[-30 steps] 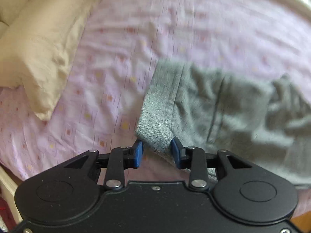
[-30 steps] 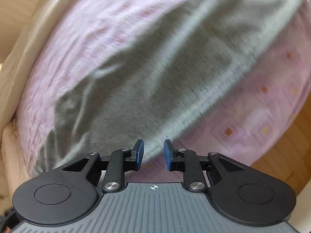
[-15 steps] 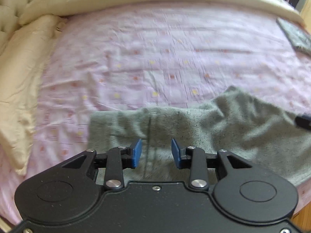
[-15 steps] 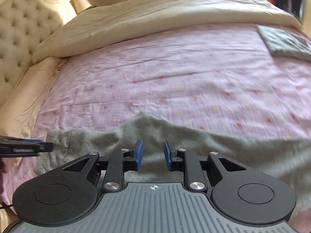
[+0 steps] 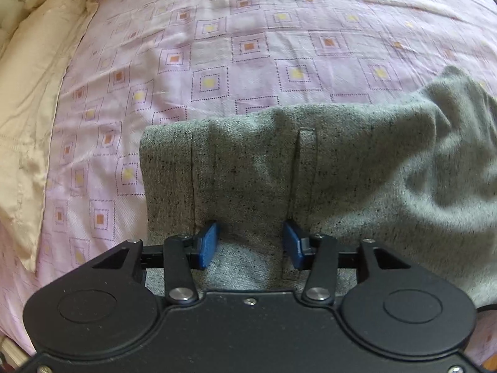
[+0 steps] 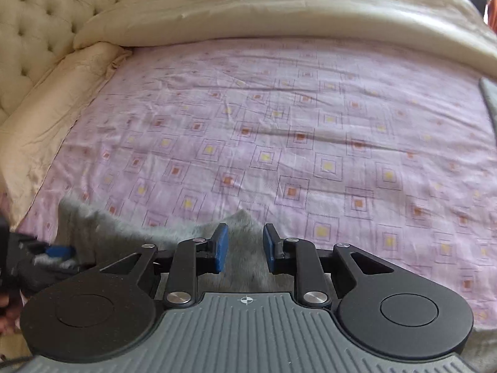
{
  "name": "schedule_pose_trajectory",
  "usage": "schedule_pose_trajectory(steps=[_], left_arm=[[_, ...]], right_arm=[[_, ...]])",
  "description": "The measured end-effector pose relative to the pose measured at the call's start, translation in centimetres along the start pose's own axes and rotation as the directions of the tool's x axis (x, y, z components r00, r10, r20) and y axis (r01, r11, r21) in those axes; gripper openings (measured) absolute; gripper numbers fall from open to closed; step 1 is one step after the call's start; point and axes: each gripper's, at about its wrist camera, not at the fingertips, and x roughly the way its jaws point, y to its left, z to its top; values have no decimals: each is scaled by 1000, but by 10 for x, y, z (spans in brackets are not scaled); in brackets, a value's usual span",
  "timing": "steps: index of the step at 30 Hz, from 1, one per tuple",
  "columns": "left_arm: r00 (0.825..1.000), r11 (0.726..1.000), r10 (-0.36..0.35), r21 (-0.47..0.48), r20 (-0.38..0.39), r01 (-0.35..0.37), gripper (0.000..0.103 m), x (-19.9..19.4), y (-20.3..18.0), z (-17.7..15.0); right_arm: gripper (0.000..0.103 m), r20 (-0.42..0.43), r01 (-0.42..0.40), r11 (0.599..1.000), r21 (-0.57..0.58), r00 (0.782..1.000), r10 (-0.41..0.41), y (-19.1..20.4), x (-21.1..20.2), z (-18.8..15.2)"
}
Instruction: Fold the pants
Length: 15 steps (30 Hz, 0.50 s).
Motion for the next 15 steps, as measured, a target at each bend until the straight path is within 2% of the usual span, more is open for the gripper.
schedule_pose_trajectory(steps=[4,6,8,10,15], left_arm=[[1000,1000,-3,11,15,3,55,-1,-1,-2],[1000,1000,-10,7,19,10,55,-2,1,-2],[1000,1000,-14,6,19,14,55,-3,3,-3],[1000,1000,-15,1,19,15,55,-2,3,-2],[1000,1000,-10,-12,24,11,55,-1,1,-2]], right_arm=[[24,-25,-19,1000,9,1000,19,0,30,17],[24,-70,-7,1000,14,998,8,-1,47,16],[24,-148,-41,999,14,988,42,-1,60,8],[24,-212,-117,993,7,970,116,4,58,-6],[25,-236,-171,979,-108,961,142,28,31,-45]])
